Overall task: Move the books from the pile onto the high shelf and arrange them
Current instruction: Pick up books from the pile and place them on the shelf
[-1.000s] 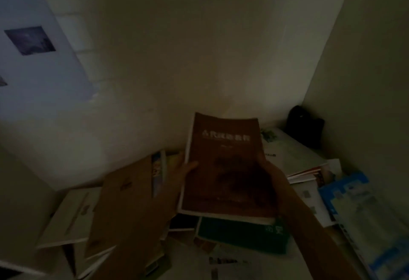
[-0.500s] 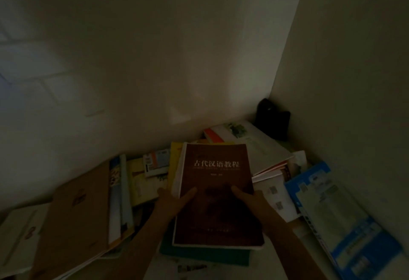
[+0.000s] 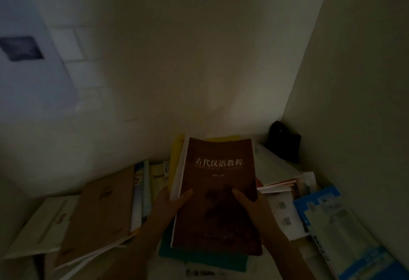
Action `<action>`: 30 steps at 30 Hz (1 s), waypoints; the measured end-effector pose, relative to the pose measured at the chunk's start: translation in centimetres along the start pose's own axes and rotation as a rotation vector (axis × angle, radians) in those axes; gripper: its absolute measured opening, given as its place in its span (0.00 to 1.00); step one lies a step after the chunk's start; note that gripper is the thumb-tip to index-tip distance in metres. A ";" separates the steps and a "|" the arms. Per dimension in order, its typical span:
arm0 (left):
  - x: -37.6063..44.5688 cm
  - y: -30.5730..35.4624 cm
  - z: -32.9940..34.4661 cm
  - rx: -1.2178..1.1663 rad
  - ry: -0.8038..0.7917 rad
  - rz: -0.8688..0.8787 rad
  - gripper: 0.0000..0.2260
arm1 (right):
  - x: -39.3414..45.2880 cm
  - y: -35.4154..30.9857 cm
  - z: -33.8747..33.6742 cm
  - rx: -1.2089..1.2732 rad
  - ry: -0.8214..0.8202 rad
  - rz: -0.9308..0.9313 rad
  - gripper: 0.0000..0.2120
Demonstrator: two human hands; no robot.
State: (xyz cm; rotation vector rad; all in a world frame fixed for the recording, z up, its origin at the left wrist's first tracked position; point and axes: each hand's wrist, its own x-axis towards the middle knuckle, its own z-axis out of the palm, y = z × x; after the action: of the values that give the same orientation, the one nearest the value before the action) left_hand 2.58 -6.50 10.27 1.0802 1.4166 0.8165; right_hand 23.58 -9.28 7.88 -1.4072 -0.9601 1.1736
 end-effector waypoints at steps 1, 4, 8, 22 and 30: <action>-1.2 0.5 -1.2 0.029 0.048 0.055 0.27 | -0.6 -1.0 1.0 0.012 -0.009 -0.025 0.32; -4.4 2.8 -5.4 0.122 0.183 0.245 0.25 | -2.7 -5.2 4.4 0.037 -0.036 -0.139 0.19; -9.1 6.4 -11.6 0.052 0.236 0.356 0.46 | -6.5 -10.6 9.5 0.042 -0.049 -0.303 0.29; -25.3 19.6 -28.5 -0.027 0.498 0.964 0.24 | -19.0 -29.4 22.6 0.239 -0.228 -0.817 0.12; -27.6 31.8 -36.5 -0.060 0.710 1.149 0.24 | -16.7 -44.6 29.7 0.310 -0.451 -0.959 0.02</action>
State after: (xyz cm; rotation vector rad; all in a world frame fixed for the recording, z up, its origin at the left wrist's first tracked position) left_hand -29.29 -17.94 54.55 1.6502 1.2016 2.2104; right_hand -7.52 -12.06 54.56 -0.3085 -1.4576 0.8295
